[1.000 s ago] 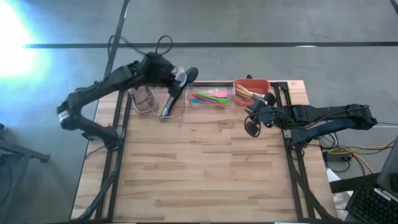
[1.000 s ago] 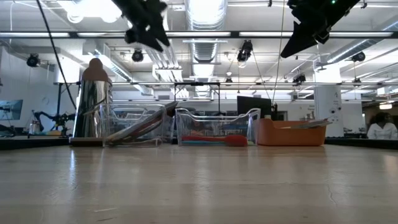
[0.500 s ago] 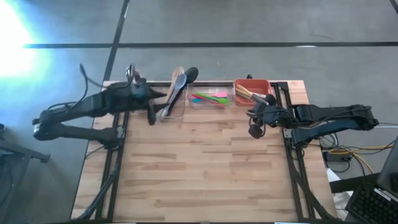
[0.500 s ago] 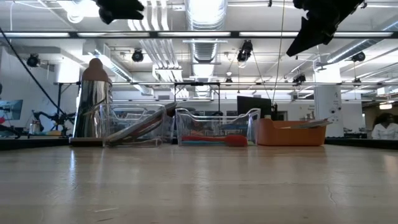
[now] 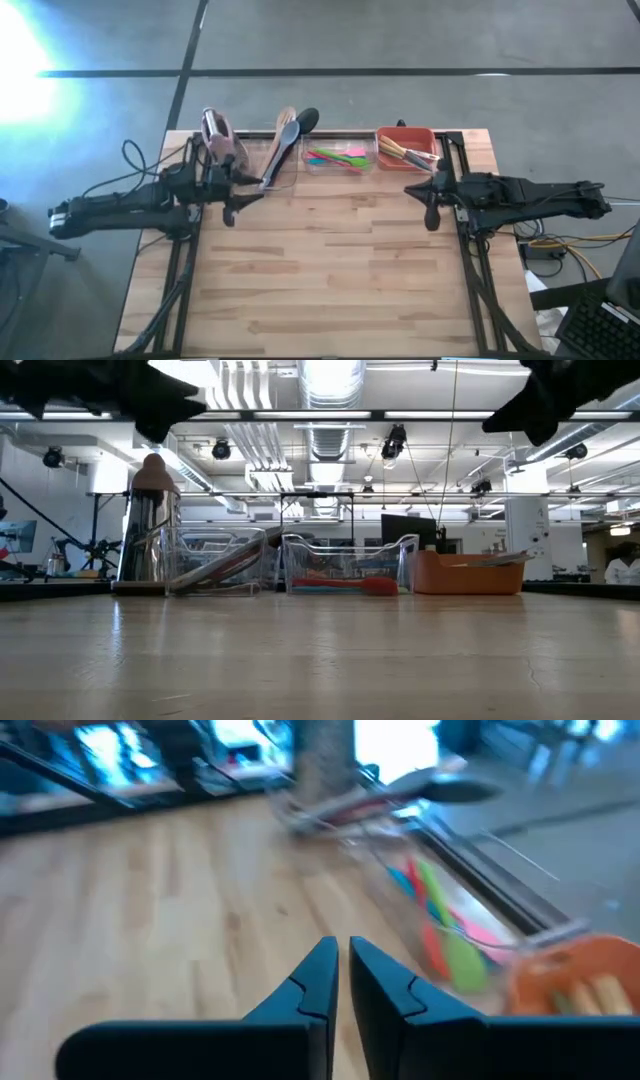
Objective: Pick & Place Kitchen Items
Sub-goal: Return to Home Position
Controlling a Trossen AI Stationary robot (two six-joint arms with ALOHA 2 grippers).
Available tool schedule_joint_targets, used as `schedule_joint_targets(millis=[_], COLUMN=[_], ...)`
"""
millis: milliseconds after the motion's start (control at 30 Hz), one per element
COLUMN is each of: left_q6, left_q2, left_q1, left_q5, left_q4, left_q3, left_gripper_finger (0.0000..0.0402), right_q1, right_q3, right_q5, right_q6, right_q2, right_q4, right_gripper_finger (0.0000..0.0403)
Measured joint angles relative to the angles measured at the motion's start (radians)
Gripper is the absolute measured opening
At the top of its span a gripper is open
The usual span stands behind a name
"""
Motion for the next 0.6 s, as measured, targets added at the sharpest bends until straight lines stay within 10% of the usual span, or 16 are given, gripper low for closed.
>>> schedule_joint_targets(millis=[600], left_q6=[0.001], left_q2=[-0.345], left_q1=[-0.001], left_q5=[0.068], left_q4=[0.017], left_q3=[-0.3], left_gripper_finger=[0.0197], right_q1=[0.003], right_q3=[-0.345], right_q5=[-0.13], right_q6=[-0.132], right_q2=[-0.492], right_q4=[0.266], right_gripper_finger=[0.0008])
